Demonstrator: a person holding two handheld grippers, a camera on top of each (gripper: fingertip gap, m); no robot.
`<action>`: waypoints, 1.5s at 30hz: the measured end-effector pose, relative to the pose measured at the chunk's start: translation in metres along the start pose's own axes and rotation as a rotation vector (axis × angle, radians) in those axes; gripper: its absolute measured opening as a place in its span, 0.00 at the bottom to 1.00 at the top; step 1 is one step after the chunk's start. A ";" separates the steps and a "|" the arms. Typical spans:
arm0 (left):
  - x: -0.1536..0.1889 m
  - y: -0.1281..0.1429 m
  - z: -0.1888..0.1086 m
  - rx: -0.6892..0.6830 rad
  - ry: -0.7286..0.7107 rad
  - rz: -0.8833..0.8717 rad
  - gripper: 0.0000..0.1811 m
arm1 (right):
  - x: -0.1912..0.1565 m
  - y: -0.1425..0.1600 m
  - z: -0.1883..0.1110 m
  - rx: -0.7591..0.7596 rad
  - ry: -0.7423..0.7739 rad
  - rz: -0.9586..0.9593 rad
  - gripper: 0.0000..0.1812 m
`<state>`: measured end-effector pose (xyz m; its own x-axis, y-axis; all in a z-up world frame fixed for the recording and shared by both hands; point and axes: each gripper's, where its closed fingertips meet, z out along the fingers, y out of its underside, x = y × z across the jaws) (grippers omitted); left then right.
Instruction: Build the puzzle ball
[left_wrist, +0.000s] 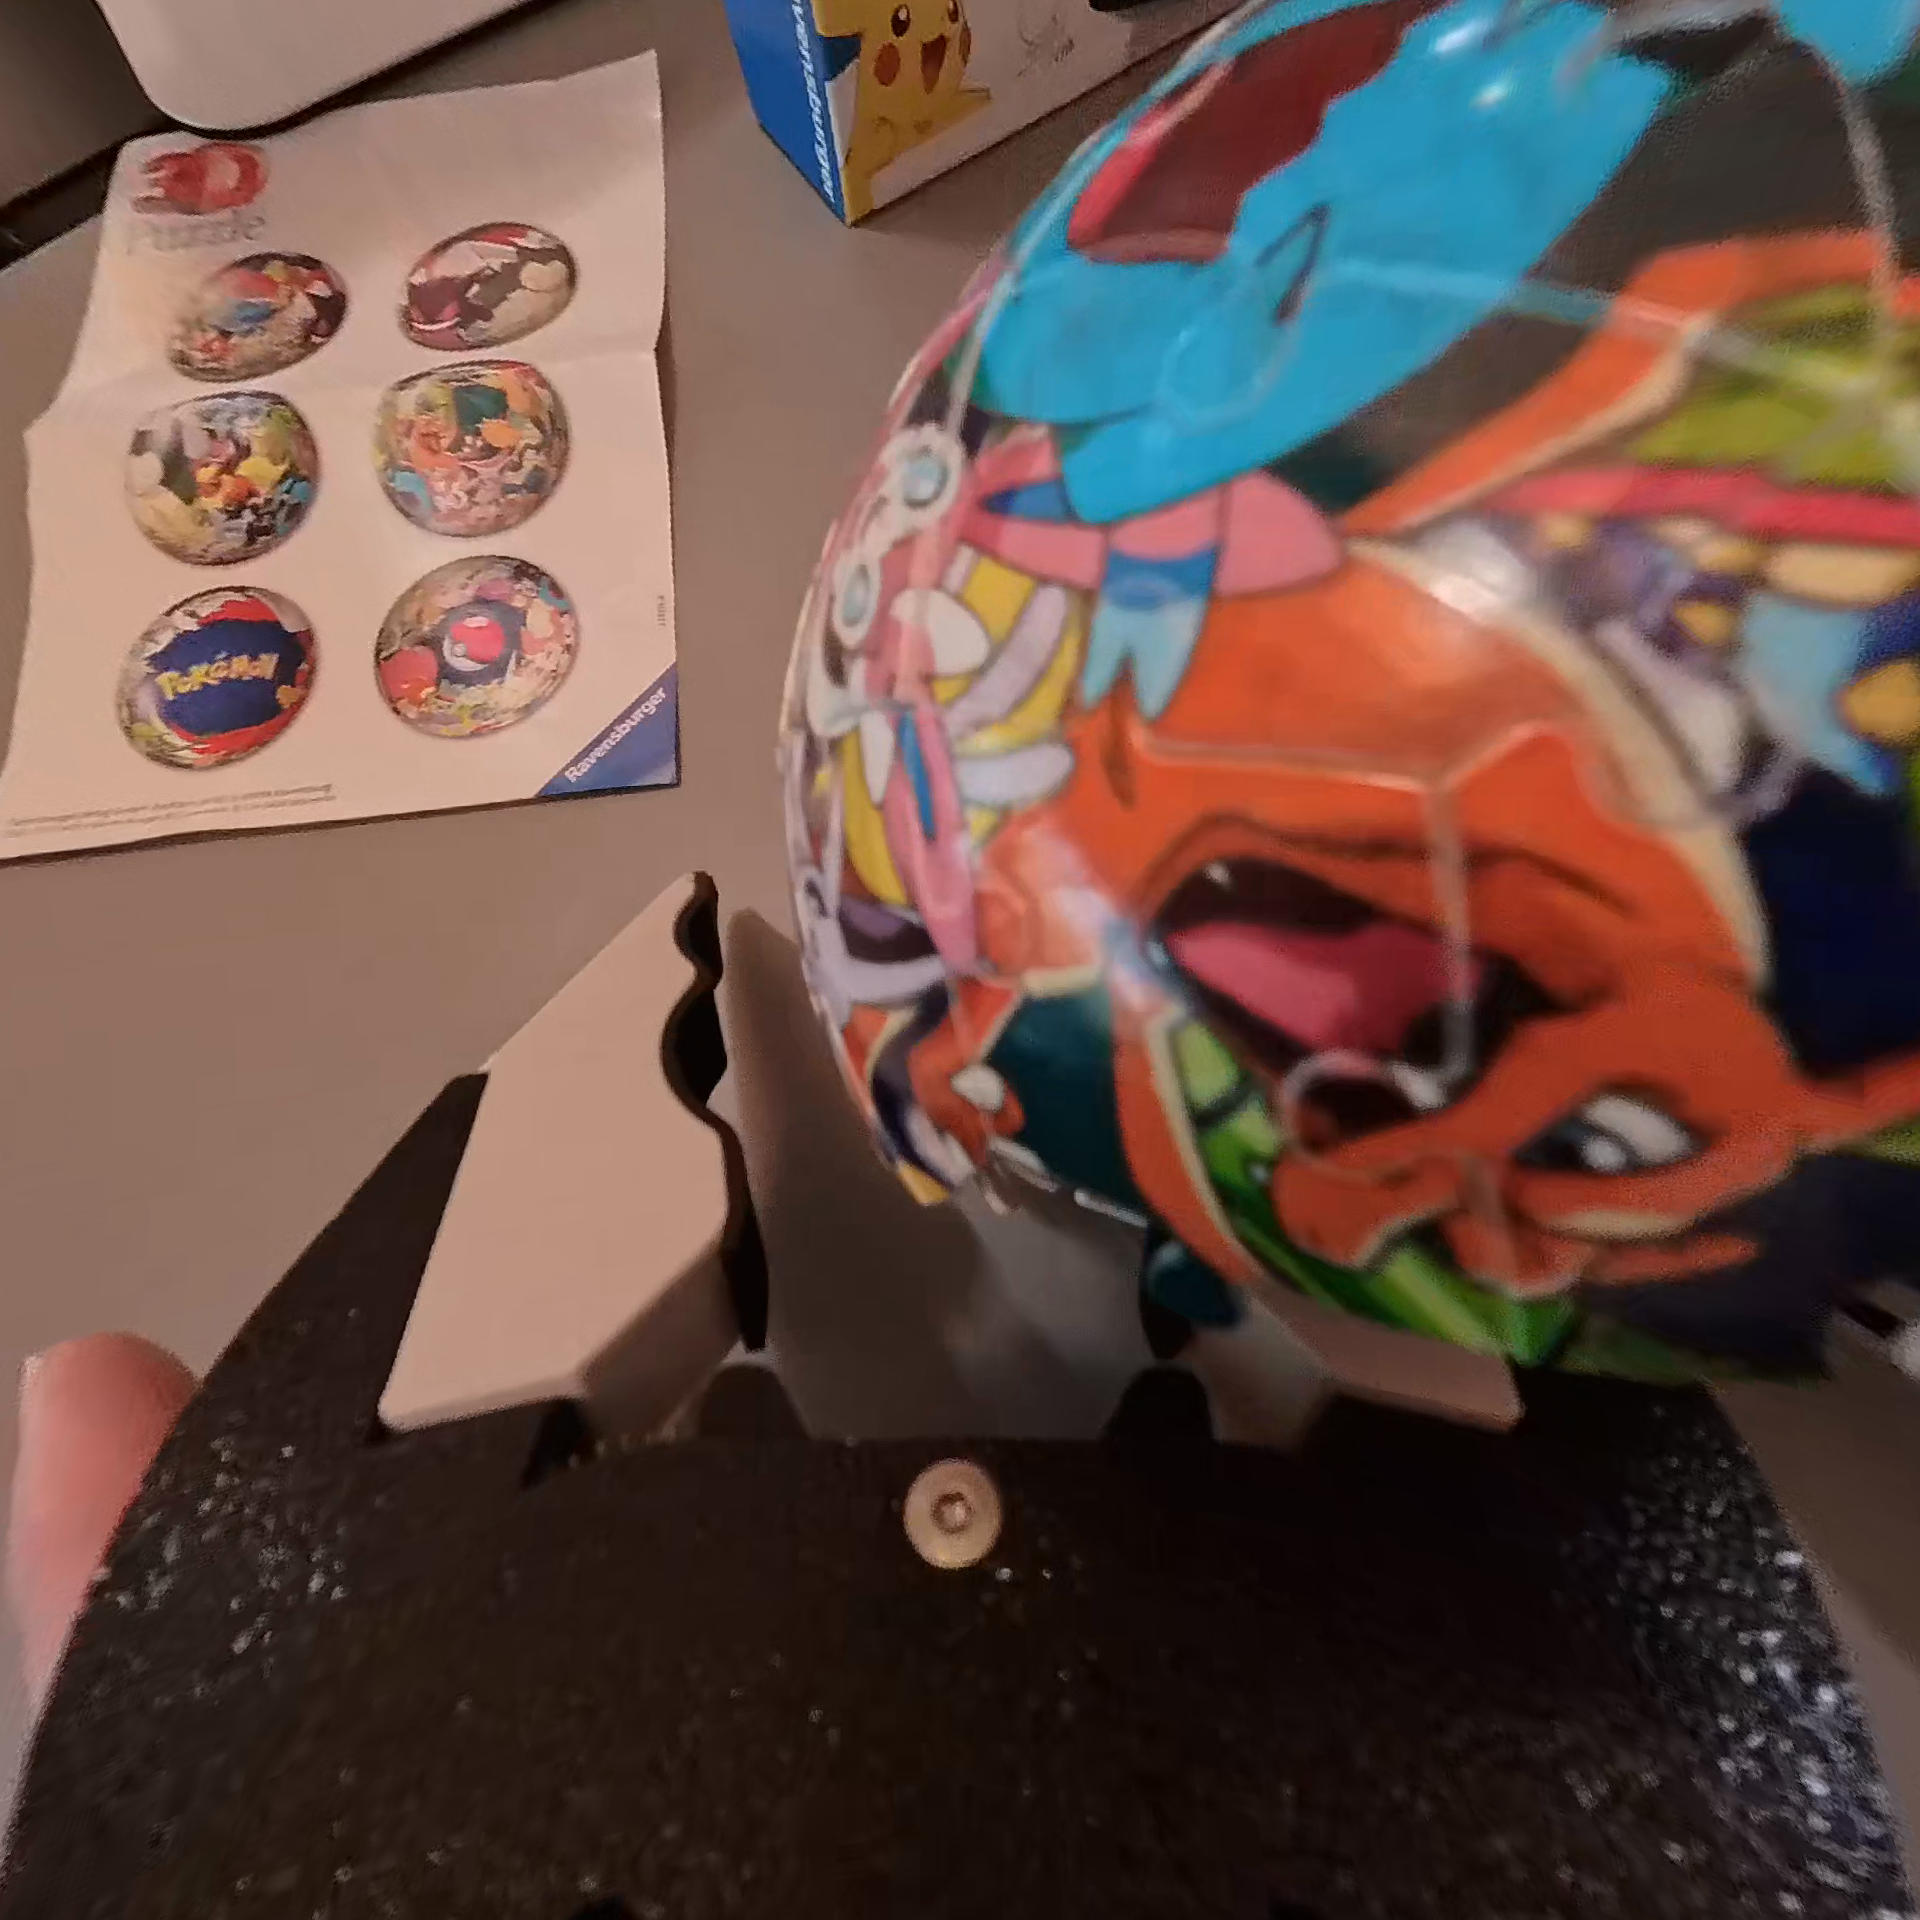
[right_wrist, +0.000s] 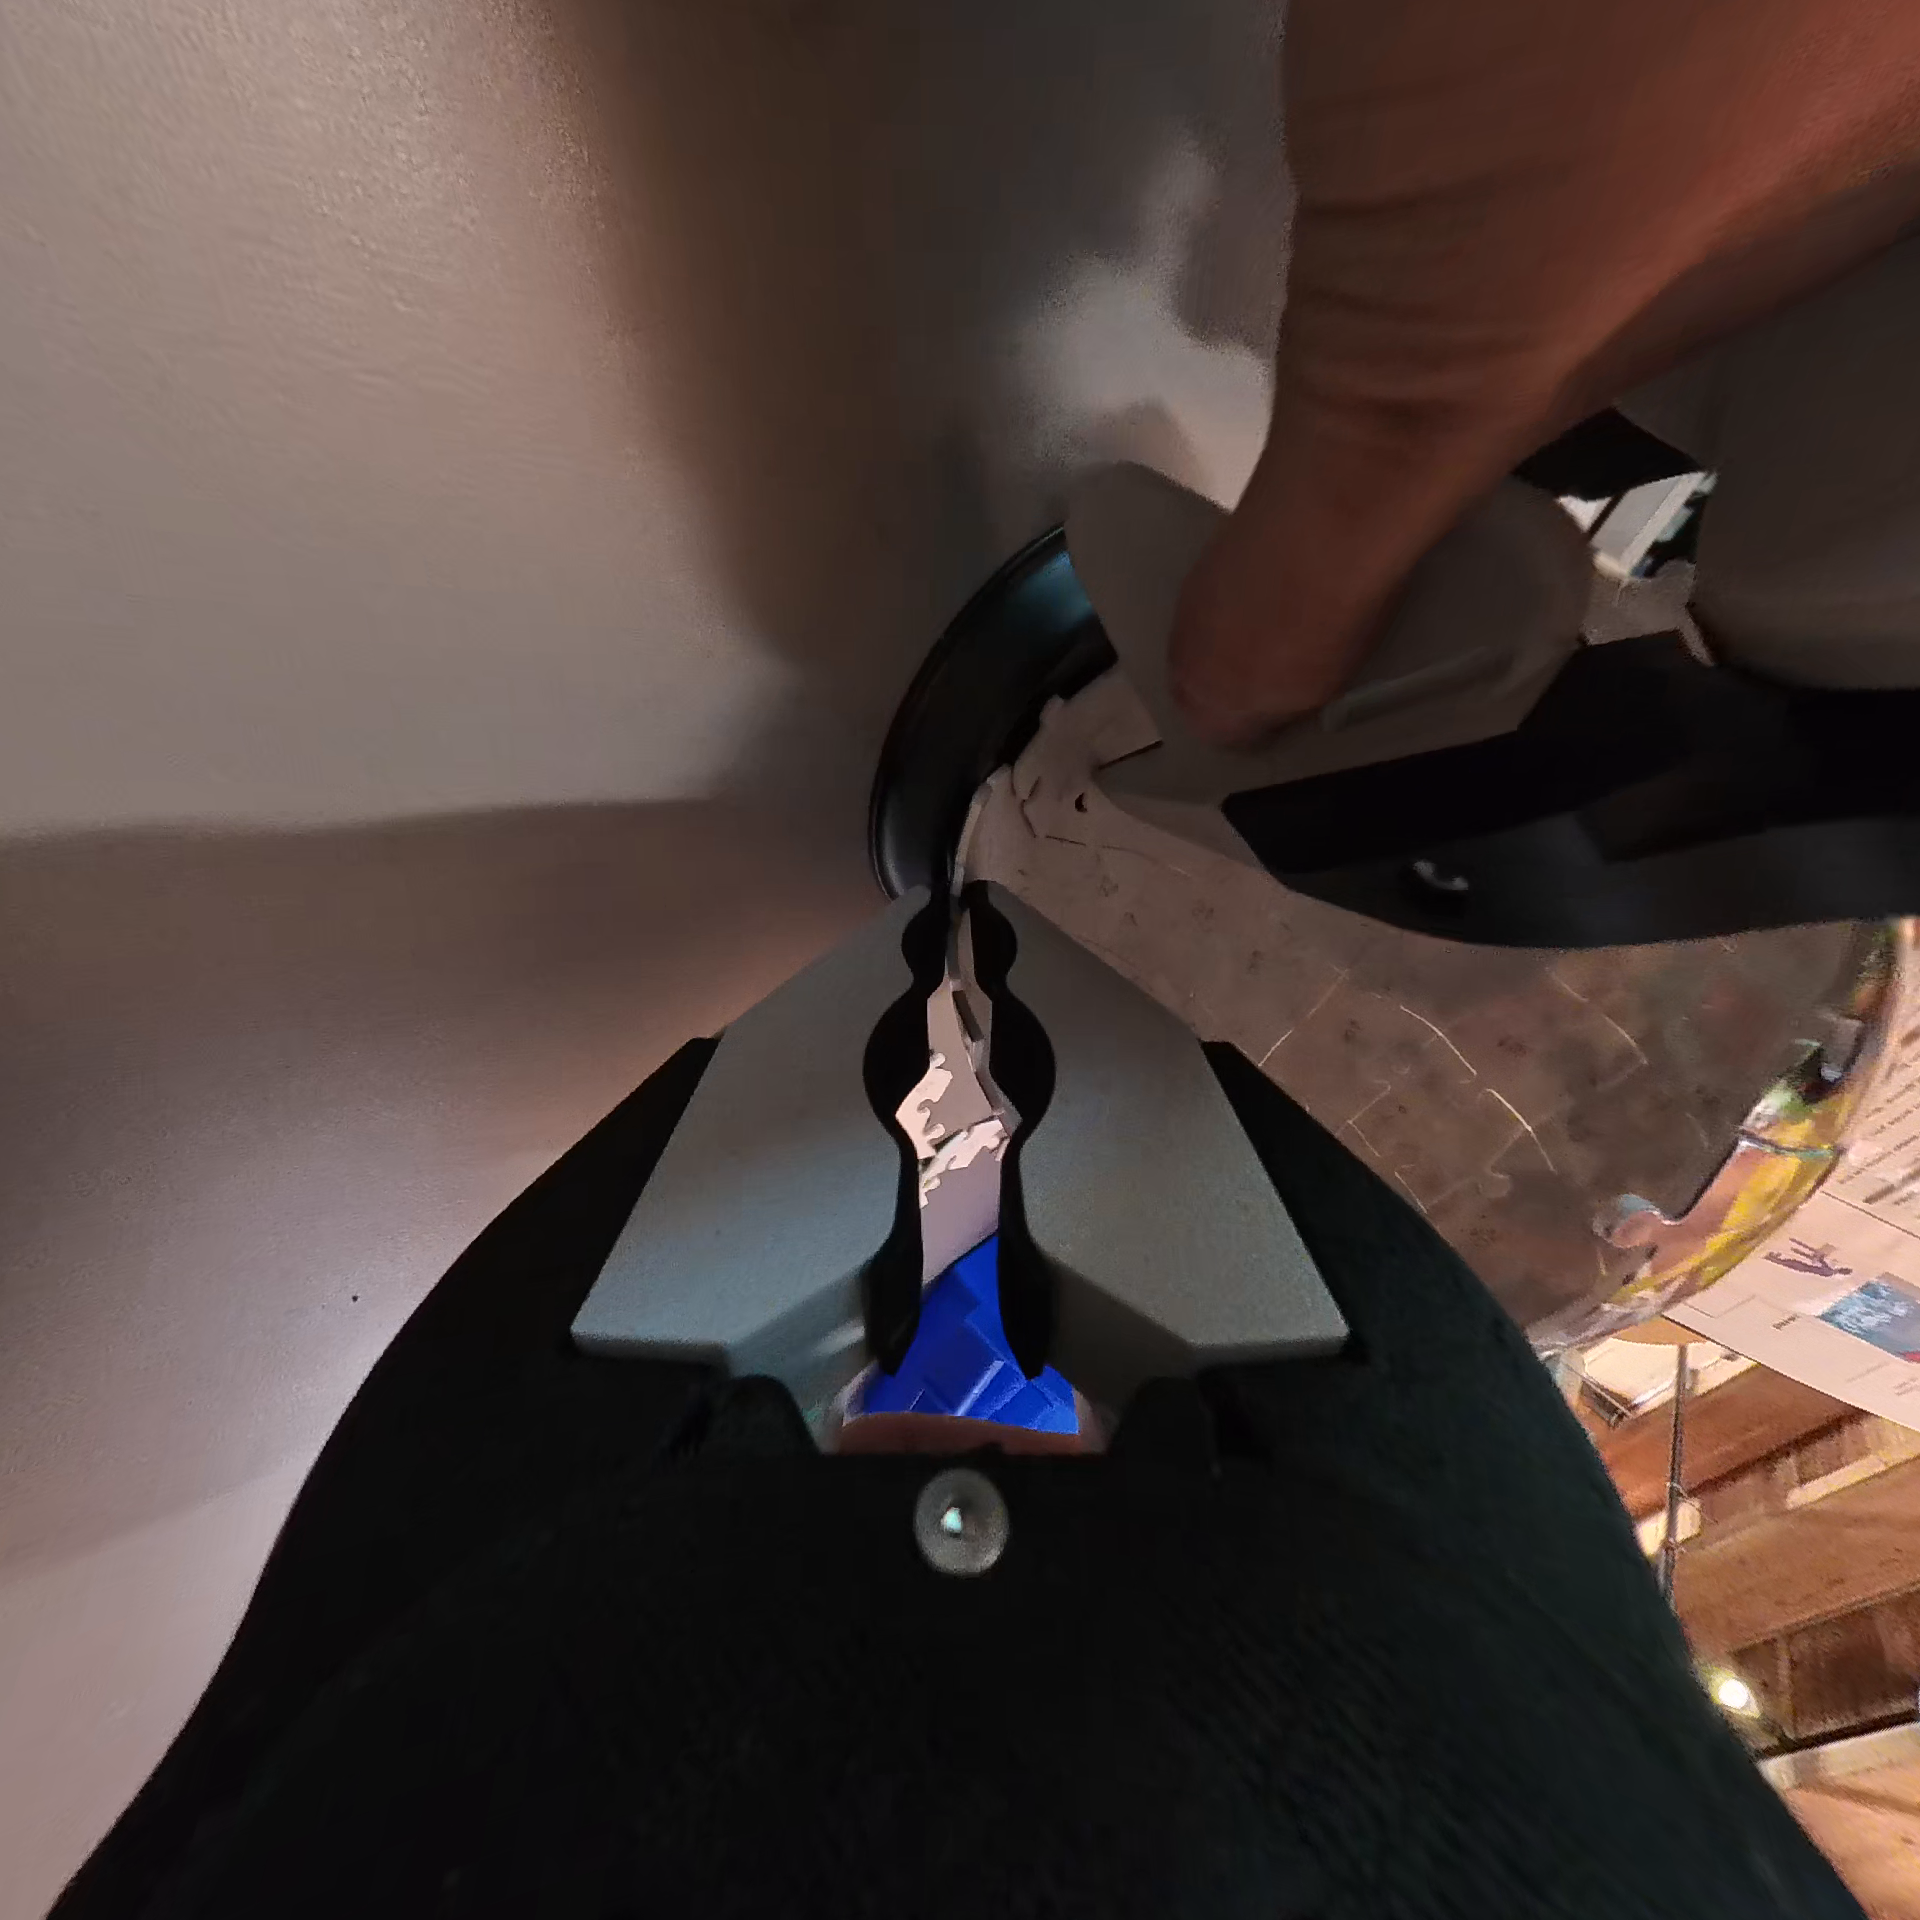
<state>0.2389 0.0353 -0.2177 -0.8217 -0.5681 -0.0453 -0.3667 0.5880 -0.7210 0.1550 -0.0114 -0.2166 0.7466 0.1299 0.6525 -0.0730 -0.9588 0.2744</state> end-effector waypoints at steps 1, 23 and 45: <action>0.001 0.000 0.001 -0.005 0.014 0.004 0.49 | 0.000 0.000 0.000 0.001 -0.001 0.004 0.03; -0.004 -0.002 0.003 -0.052 0.032 0.069 0.55 | 0.001 0.042 -0.084 0.750 -0.078 0.445 0.51; -0.002 -0.001 0.007 -0.137 0.099 0.086 0.58 | 0.052 -0.021 0.002 1.268 -0.320 0.381 0.73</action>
<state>0.2441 0.0317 -0.2215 -0.8889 -0.4572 -0.0293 -0.3440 0.7084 -0.6163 0.1961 0.0146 -0.1897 0.9487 -0.0899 0.3030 0.2159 -0.5159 -0.8290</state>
